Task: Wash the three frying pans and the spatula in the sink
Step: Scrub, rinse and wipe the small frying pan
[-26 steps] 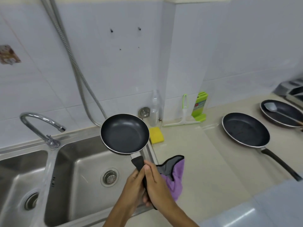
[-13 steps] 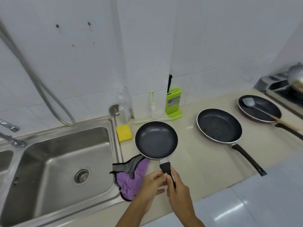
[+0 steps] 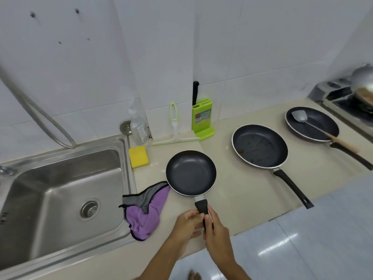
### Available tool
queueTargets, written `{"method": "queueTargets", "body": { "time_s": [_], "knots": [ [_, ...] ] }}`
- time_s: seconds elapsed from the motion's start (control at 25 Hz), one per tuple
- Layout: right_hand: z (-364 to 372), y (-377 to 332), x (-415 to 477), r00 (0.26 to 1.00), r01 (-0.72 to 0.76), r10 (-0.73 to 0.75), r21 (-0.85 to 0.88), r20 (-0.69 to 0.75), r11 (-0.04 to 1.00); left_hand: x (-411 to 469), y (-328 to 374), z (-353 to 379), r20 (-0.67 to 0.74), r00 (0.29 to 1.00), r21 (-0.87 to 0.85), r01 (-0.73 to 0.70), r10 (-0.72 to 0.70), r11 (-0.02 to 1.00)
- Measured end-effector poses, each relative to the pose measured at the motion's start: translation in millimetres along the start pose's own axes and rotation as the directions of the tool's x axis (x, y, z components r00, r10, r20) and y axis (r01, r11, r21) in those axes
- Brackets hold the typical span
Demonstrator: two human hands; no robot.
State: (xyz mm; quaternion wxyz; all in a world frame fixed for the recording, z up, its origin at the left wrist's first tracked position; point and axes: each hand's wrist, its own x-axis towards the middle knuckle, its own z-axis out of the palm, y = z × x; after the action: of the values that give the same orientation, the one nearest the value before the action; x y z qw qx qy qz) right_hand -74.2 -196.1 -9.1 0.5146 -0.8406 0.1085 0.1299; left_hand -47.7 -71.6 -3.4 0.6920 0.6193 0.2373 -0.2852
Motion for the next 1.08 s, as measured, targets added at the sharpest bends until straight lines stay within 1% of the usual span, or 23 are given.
{"method": "queueTargets", "body": {
  "time_s": [0.2,0.48,0.72,1.08],
  "knots": [
    [1.8,9.2,5.2,0.999,0.022,-0.021,-0.054,0.027,0.998,4.8,-7.0,1.2,-0.022,1.000,-0.006,0.016,-0.016,1.000],
    [2.2,16.5,15.1,0.997,0.050,-0.048,-0.040,0.062,0.998,11.0,-6.5,2.1,-0.042,0.999,-0.038,0.027,-0.029,0.999],
    [0.3,17.7,19.1,0.995,0.041,-0.035,-0.066,0.095,0.997,10.7,-3.9,3.3,-0.037,0.998,-0.077,0.052,-0.055,0.996],
    [3.1,21.8,20.9,0.996,0.006,-0.001,-0.051,0.088,0.999,13.3,-5.3,0.4,-0.025,0.996,-0.139,0.080,-0.084,0.987]
  ]
}}
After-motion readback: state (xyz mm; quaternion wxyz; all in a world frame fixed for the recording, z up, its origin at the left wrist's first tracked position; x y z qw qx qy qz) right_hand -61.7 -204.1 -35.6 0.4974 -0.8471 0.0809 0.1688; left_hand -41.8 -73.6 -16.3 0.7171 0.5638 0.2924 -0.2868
